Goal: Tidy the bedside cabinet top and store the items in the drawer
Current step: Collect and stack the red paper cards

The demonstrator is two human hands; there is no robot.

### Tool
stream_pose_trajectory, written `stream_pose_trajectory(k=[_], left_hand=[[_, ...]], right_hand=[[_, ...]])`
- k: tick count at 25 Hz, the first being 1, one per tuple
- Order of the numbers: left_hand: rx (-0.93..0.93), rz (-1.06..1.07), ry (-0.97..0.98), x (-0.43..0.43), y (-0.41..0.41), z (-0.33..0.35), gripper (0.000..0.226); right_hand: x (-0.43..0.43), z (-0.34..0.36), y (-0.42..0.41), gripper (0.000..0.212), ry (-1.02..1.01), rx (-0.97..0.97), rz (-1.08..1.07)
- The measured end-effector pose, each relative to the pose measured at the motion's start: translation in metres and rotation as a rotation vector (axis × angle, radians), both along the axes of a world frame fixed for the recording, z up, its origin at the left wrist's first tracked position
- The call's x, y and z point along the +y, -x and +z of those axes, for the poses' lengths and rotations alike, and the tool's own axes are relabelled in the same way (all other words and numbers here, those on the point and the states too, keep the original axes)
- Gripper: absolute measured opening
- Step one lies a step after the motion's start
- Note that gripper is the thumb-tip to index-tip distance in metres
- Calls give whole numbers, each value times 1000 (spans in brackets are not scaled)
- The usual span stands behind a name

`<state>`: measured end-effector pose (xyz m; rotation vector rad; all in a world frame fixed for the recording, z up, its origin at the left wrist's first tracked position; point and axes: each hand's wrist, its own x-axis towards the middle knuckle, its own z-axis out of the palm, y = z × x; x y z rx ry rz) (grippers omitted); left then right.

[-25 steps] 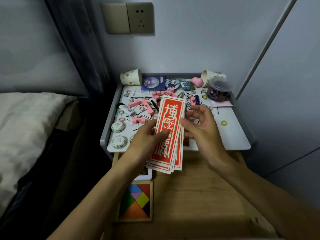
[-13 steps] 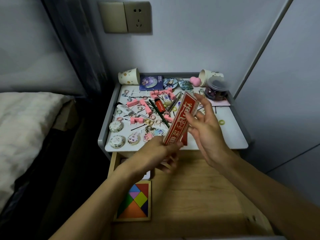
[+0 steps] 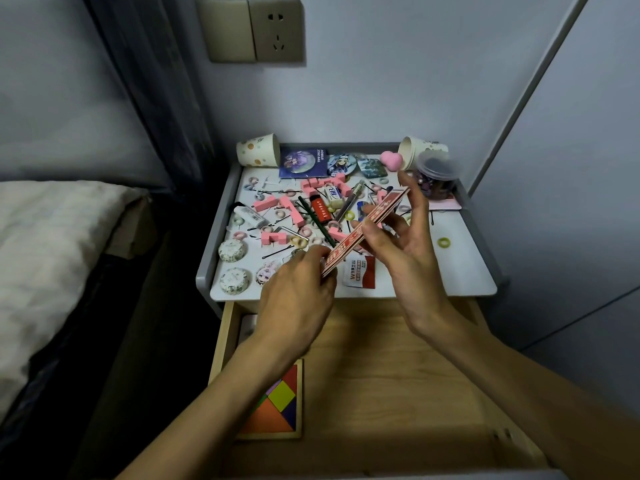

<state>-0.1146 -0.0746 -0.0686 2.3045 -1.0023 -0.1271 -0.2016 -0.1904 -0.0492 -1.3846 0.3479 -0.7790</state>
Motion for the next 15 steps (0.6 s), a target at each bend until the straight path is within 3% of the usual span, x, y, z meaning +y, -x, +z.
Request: stream_pose_trajectory(k=[5,15], left_hand=[[27,12,39,0,-2,-1,35],[-150,-91,0,-1,-1,-12,28]], right_hand=[[6,-4,1,65,-14,25,-4],[3,-9,-1,68,-15,26,4]])
